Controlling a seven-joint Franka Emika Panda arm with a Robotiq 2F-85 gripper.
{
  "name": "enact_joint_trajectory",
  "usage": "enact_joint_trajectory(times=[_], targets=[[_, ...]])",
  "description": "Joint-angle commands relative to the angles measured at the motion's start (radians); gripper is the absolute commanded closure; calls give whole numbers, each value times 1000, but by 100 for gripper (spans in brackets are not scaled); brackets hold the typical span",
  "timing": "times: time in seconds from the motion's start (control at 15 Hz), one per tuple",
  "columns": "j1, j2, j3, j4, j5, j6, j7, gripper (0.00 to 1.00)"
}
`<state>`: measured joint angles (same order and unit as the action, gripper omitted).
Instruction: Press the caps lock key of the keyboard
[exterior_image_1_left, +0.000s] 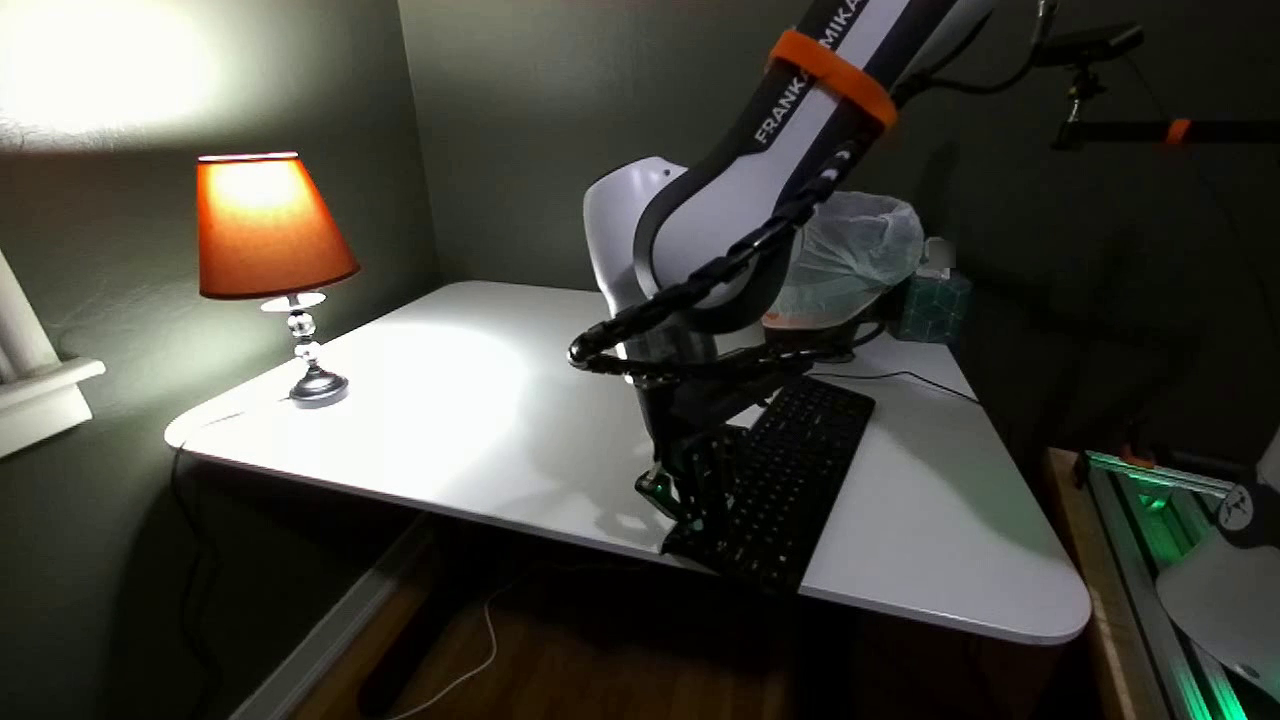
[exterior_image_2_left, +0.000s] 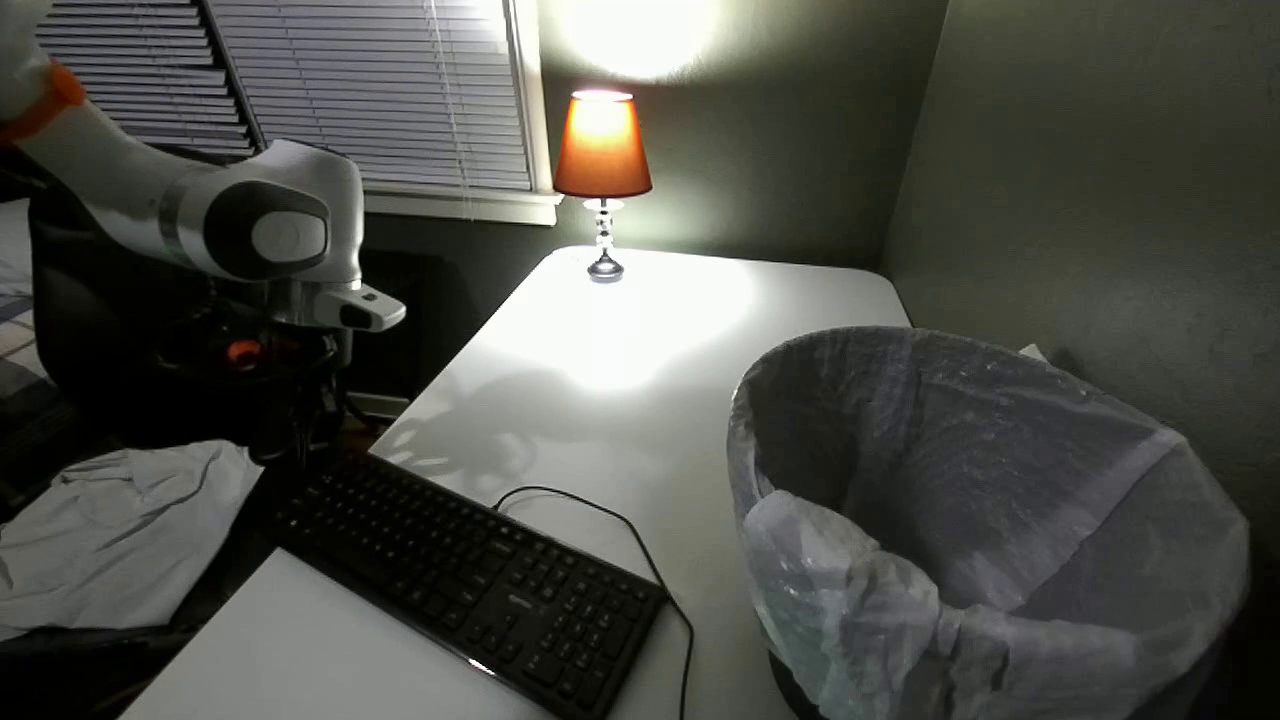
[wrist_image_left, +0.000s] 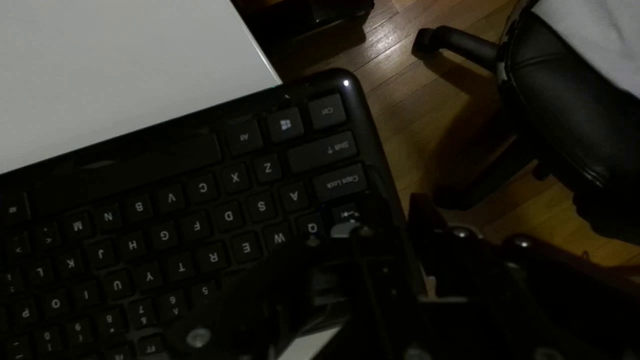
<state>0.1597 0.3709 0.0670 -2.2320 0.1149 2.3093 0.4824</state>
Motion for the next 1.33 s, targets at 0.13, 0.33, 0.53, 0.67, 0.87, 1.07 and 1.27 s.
enact_joint_trajectory(times=[0.13, 0.33, 0.53, 0.67, 0.87, 1.07, 1.27], targets=[[45, -81, -37, -51, -81, -18, 111, 31], [48, -116, -38, -72, -124, -20, 165, 7], [48, -156, -33, -96, -154, -16, 211, 0], [49, -184, -30, -113, -180, -15, 246, 0], [46, -226, -23, -137, -215, -14, 288, 0], [44, -273, -15, -168, -257, -13, 334, 0], [38, -326, -3, -205, -293, -9, 381, 0]])
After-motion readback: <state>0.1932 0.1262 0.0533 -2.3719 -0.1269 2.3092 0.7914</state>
